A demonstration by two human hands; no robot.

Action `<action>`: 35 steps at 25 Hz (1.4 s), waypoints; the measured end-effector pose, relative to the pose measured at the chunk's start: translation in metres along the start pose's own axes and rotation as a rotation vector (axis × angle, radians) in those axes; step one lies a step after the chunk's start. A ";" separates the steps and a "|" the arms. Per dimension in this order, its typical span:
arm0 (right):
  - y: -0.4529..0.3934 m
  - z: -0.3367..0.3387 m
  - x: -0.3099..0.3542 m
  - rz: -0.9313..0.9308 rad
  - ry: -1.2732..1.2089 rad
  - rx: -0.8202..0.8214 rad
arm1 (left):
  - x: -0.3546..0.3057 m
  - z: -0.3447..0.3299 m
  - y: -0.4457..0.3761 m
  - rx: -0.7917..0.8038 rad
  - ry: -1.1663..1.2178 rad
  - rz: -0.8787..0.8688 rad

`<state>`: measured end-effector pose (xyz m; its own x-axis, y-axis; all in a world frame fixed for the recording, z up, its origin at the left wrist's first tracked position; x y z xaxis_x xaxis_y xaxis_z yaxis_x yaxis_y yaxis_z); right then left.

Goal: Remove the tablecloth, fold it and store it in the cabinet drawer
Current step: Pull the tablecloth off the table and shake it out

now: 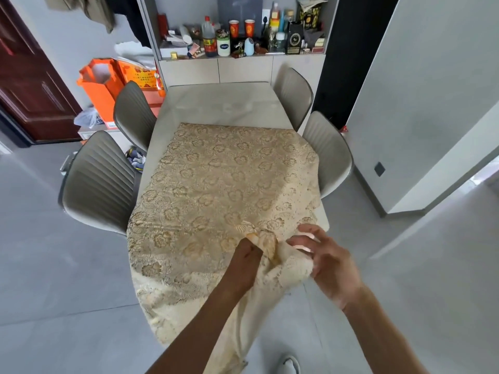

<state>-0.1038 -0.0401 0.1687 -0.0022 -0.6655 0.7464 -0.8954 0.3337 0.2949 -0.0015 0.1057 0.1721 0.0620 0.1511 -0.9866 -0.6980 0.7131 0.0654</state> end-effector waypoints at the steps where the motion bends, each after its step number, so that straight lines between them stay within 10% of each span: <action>1: -0.014 0.016 0.002 -0.068 -0.013 -0.172 | -0.001 -0.007 0.000 0.015 0.018 -0.018; 4: -0.056 0.057 -0.009 -0.365 0.339 -0.552 | 0.007 -0.027 0.009 0.097 0.044 0.082; 9: -0.097 0.068 -0.025 -0.305 0.436 -0.514 | 0.011 -0.019 0.006 0.109 0.024 0.077; 12: -0.091 0.049 -0.005 -0.106 0.841 -0.278 | 0.024 0.005 -0.026 -0.155 -0.350 0.132; 16: -0.049 0.026 0.002 0.046 1.166 0.227 | 0.000 -0.015 -0.078 0.174 -0.161 -0.007; 19: -0.029 0.032 0.022 0.035 1.155 0.344 | -0.012 -0.040 -0.086 0.401 -0.024 -0.085; 28: -0.026 0.080 0.011 -0.136 0.827 0.318 | 0.058 -0.075 -0.075 0.386 -0.134 0.290; 32: -0.051 0.118 0.004 -0.333 0.261 -0.046 | 0.057 -0.064 -0.058 0.129 0.005 0.267; 35: -0.071 0.141 -0.014 -0.620 0.327 -0.314 | 0.034 -0.070 -0.020 0.207 -0.002 0.091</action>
<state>-0.1034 -0.1485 0.0533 0.6348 -0.5777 0.5130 -0.5211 0.1701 0.8364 -0.0357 0.0486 0.1263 0.0075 0.2226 -0.9749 -0.5398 0.8215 0.1835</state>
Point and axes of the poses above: each hand's wrist, its own y-axis away from the middle knuckle, its own z-axis out of the back of the hand, x = y × z, the point moved 4 cm from there along -y, towards the middle knuckle
